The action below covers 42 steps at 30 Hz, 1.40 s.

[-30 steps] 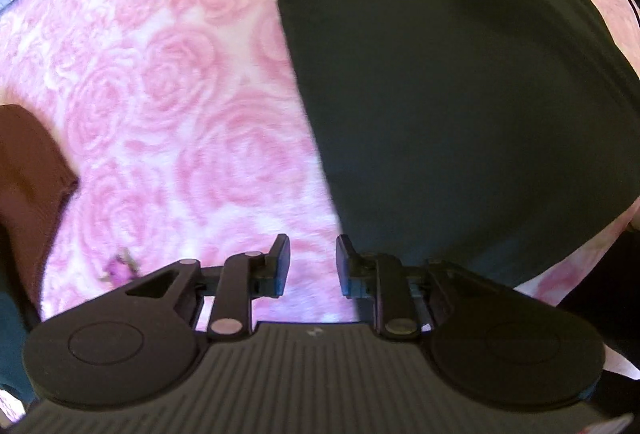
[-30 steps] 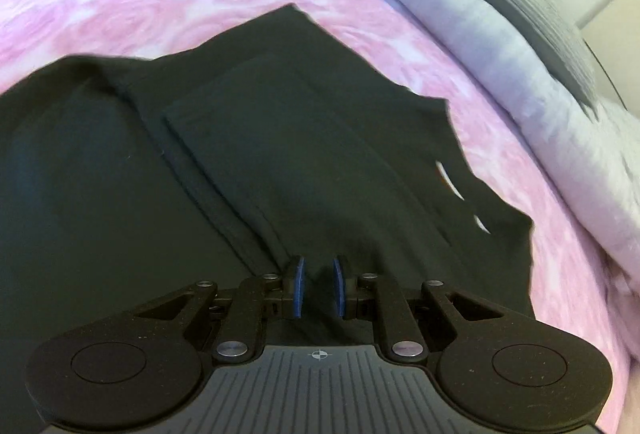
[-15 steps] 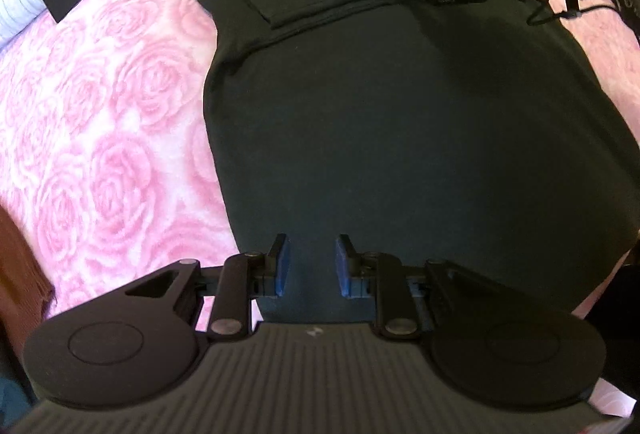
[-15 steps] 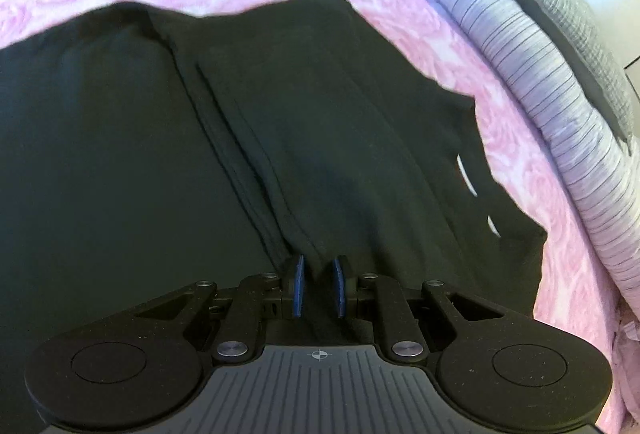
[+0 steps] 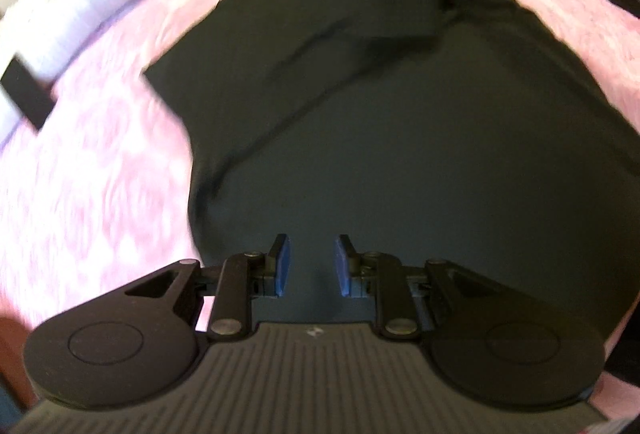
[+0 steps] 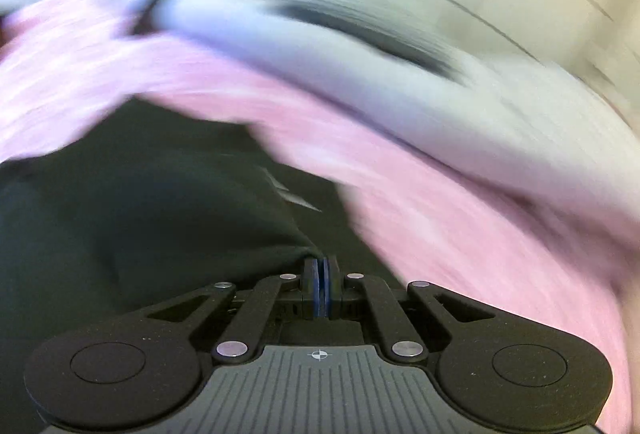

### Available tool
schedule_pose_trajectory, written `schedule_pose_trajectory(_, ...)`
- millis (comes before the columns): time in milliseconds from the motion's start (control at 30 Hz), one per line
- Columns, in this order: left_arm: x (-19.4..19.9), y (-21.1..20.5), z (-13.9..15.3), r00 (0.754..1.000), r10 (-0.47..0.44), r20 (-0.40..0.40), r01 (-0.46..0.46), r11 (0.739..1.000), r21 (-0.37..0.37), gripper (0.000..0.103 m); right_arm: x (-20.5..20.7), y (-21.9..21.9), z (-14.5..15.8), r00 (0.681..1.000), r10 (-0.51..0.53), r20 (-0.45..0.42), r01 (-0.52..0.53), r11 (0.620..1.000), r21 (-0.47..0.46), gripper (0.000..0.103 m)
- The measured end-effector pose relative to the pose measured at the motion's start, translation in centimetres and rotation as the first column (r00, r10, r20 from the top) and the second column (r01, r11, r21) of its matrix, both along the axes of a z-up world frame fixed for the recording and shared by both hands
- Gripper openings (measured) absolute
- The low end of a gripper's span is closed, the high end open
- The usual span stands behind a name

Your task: Fold clothes

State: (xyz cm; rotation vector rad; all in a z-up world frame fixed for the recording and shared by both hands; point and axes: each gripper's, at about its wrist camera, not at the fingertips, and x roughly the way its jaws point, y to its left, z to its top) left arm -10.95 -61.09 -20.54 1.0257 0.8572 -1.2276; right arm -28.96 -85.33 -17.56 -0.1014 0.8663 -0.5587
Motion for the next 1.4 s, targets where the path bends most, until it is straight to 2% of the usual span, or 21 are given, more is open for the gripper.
schedule_pose_trajectory(67, -0.4, -1.9, -0.1, 0.999, -0.036, 0.001, 0.036, 0.999, -0.023, 0.020, -4.6, -3.0, 0.4, 0.975, -0.221, -0.002, 0.221, 0.975, -0.016, 0.001)
schedule_pose_trajectory(133, -1.1, -3.7, -0.3, 0.997, -0.073, 0.007, 0.073, 0.996, -0.042, 0.020, -9.2, -6.1, 0.8, 0.901, -0.434, -0.002, 0.434, 0.901, -0.033, 0.002)
schedule_pose_trajectory(200, -1.8, -5.4, -0.4, 0.994, -0.110, 0.013, 0.111, 0.992, -0.061, 0.020, -14.6, -9.2, -0.1, 0.759, -0.649, -0.051, 0.649, 0.760, -0.030, 0.002)
schedule_pose_trajectory(267, -2.8, -7.3, -0.7, 0.990, -0.142, 0.016, 0.143, 0.987, -0.074, 0.021, -18.5, -10.9, -1.2, 0.633, -0.768, -0.097, 0.768, 0.639, -0.039, 0.002)
schedule_pose_trajectory(300, -3.2, -8.2, -0.9, 0.988, -0.155, 0.018, 0.156, 0.984, -0.082, 0.021, -19.6, -11.2, -1.8, 0.608, -0.785, -0.118, 0.785, 0.617, -0.052, 0.002)
schedule_pose_trajectory(367, -4.3, -10.0, -1.3, 0.983, -0.182, 0.026, 0.183, 0.978, -0.100, 0.025, -20.6, -11.0, -3.0, 0.628, -0.762, -0.155, 0.770, 0.638, -0.017, 0.017)
schedule_pose_trajectory(400, -5.0, -11.1, -1.6, 0.980, -0.196, 0.034, 0.199, 0.974, -0.110, 0.031, -20.7, -10.5, -3.3, 0.650, -0.744, -0.157, 0.755, 0.655, 0.019, 0.052)
schedule_pose_trajectory(433, -5.9, -11.9, -1.9, 0.974, -0.221, 0.050, 0.226, 0.967, -0.119, 0.035, -20.9, -10.0, -3.4, 0.675, -0.722, -0.154, 0.736, 0.674, 0.065, 0.097)
schedule_pose_trajectory(467, -7.1, -13.0, -2.4, 0.962, -0.260, 0.081, 0.269, 0.955, -0.129, 0.041, -20.8, -9.4, -3.3, 0.703, -0.698, -0.138, 0.711, 0.691, 0.126, 0.103)
schedule_pose_trajectory(600, -11.8, -16.0, -4.7, 0.885, -0.430, 0.182, 0.455, 0.881, -0.129, 0.060, -20.2, -7.0, -3.3, 0.782, -0.617, -0.086, 0.603, 0.715, 0.352, 0.103)
schedule_pose_trajectory(733, -15.6, -18.5, -7.7, 0.781, -0.576, 0.240, 0.610, 0.787, -0.093, 0.059, -19.8, -5.7, -2.9, 0.825, -0.563, -0.048, 0.532, 0.745, 0.402, 0.103)
schedule_pose_trajectory(900, -18.3, -20.8, -9.7, 0.681, -0.672, 0.293, 0.715, 0.697, -0.062, 0.056, -20.3, -4.8, -2.9, 0.849, -0.528, -0.032, 0.496, 0.774, 0.394, 0.103)
schedule_pose_trajectory(933, -18.8, -21.2, -10.1, 0.659, -0.688, 0.303, 0.733, 0.678, -0.055, 0.051, -20.4, -4.8, -2.9, 0.848, -0.529, -0.033, 0.495, 0.769, 0.404, 0.103)
schedule_pose_trajectory(967, -19.3, -21.7, -10.4, 0.640, -0.702, 0.312, 0.749, 0.661, -0.046, 0.021, -20.5, -4.9, -2.9, 0.848, -0.530, -0.033, 0.493, 0.764, 0.415, 0.103)
schedule_pose_trajectory(1000, -19.6, -22.1, -10.5, 0.642, -0.698, 0.318, 0.743, 0.668, -0.033, 0.005, -20.6, -5.0, -2.8, 0.847, -0.530, -0.033, 0.492, 0.759, 0.426, 0.103)
schedule_pose_trajectory(1033, -19.3, -22.2, -10.2, 0.658, -0.675, 0.334, 0.726, 0.687, -0.042, 0.004, -20.7, -5.1, -3.0, 0.849, -0.528, -0.036, 0.489, 0.756, 0.436, 0.103)
schedule_pose_trajectory(1133, -16.4, -21.9, -6.4, 0.787, -0.528, 0.319, 0.598, 0.780, -0.184, 0.003, -20.3, -5.1, -3.1, 0.858, -0.512, -0.041, 0.472, 0.756, 0.452, 0.103)
schedule_pose_trajectory(1200, -12.1, -20.2, -2.6, 0.880, -0.358, 0.311, 0.446, 0.848, -0.286, 0.003, -19.6, -4.9, -2.8, 0.869, -0.495, -0.034, 0.454, 0.767, 0.454, 0.103)
schedule_pose_trajectory(1267, -7.8, -18.5, 1.1, 0.942, -0.176, 0.286, 0.281, 0.881, -0.381, 0.003, -18.6, -4.5, -2.4, 0.879, -0.477, -0.022, 0.435, 0.781, 0.448, 0.103)
schedule_pose_trajectory(1333, -2.6, -15.3, 4.1, 0.946, 0.004, 0.324, 0.142, 0.894, -0.426, 0.003, -17.3, -4.1, -2.0, 0.886, -0.464, -0.011, 0.422, 0.795, 0.436, 0.103)
schedule_pose_trajectory(1400, 2.5, -11.7, 5.9, 0.913, 0.146, 0.382, 0.038, 0.899, -0.435, 0.003, -15.6, -3.5, -1.8, 0.893, -0.450, -0.008, 0.409, 0.802, 0.435, 0.103)
